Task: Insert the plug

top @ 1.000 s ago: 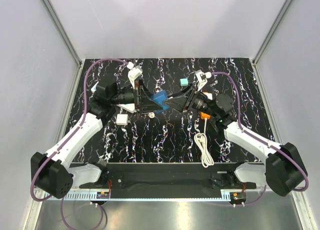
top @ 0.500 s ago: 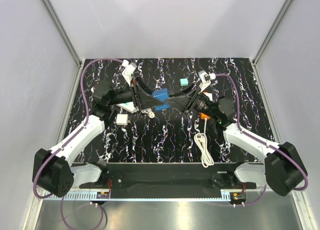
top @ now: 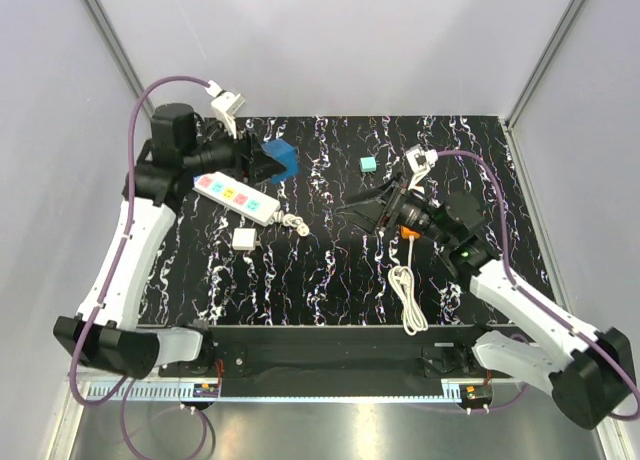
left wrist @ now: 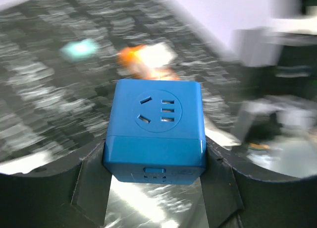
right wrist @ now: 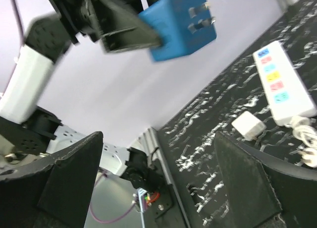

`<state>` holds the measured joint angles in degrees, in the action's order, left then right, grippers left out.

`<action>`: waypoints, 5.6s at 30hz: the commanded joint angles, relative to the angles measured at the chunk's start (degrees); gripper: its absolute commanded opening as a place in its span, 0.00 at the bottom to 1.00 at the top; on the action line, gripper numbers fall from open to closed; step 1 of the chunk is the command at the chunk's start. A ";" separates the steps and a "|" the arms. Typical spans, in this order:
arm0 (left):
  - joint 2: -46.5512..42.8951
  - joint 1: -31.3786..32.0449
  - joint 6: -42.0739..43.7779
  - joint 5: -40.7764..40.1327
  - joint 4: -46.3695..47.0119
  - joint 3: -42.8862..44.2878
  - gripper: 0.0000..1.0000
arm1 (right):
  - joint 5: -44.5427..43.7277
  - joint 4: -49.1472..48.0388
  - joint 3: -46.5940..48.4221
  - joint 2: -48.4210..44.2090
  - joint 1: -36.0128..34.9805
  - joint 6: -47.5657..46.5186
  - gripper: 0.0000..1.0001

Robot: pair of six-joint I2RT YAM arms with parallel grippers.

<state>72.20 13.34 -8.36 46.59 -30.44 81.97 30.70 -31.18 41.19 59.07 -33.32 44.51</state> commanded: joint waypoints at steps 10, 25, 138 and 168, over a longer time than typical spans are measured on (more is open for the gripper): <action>25.77 -4.03 32.70 -43.33 -38.37 26.62 0.00 | -6.09 27.66 5.75 -5.90 0.10 -14.19 1.00; 47.49 -11.58 36.40 -41.93 -45.41 39.04 0.00 | 1.20 30.56 8.38 2.10 0.10 -15.51 1.00; 17.27 2.92 16.45 26.97 -24.41 14.53 0.00 | 4.11 1.64 11.98 13.53 -10.09 -90.03 1.00; 17.18 4.67 -2.27 20.48 -8.68 10.13 0.34 | -16.72 -11.01 12.25 18.71 -11.94 -78.27 0.00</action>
<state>91.53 16.60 -7.40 66.00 -41.82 92.58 21.37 -34.54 52.34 77.52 -44.88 -36.47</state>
